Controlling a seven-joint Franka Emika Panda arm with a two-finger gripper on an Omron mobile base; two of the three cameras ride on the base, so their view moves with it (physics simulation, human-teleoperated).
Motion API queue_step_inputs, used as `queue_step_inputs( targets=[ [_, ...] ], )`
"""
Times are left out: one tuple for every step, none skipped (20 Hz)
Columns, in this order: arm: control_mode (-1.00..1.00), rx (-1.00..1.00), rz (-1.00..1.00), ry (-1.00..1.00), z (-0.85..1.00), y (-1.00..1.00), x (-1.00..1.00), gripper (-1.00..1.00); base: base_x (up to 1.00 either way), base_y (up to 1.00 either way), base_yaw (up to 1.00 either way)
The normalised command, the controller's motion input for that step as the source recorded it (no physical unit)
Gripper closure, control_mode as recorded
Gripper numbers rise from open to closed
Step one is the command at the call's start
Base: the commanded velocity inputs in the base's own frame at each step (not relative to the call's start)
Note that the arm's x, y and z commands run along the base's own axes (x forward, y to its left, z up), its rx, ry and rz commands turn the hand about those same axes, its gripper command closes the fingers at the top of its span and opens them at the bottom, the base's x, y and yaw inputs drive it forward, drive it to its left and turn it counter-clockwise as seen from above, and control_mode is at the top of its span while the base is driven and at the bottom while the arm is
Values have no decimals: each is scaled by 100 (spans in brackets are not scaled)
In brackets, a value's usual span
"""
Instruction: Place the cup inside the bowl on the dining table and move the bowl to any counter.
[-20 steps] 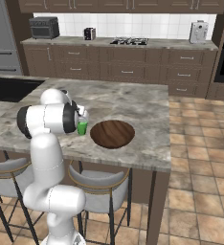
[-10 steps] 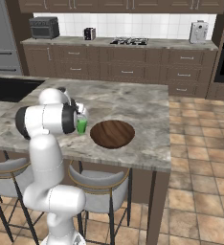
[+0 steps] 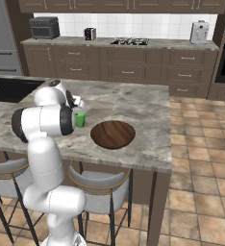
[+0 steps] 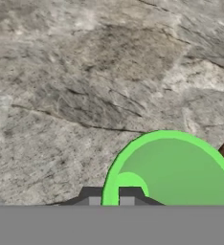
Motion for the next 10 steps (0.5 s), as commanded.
queue_step_inputs(
  targets=[
    [-100,-6,0,11,36,0,0,100,0,0,0],
    [-100,-6,0,12,31,0,-1,100,0,0,0],
    [-100,-6,0,12,29,0,-1,100,0,0,0],
    [-100,-5,0,13,26,0,0,100,0,0,0],
    [-100,-5,0,14,23,0,0,100,0,0,0],
    [-100,-3,0,14,16,0,0,100,0,0,0],
    [-100,-4,0,13,12,0,0,100,0,0,0],
    [-100,-4,0,13,9,0,0,100,0,0,0],
    [-100,-3,0,12,9,0,0,100,0,0,0],
    [-100,-4,0,13,15,0,0,100,0,0,0]
  ],
)
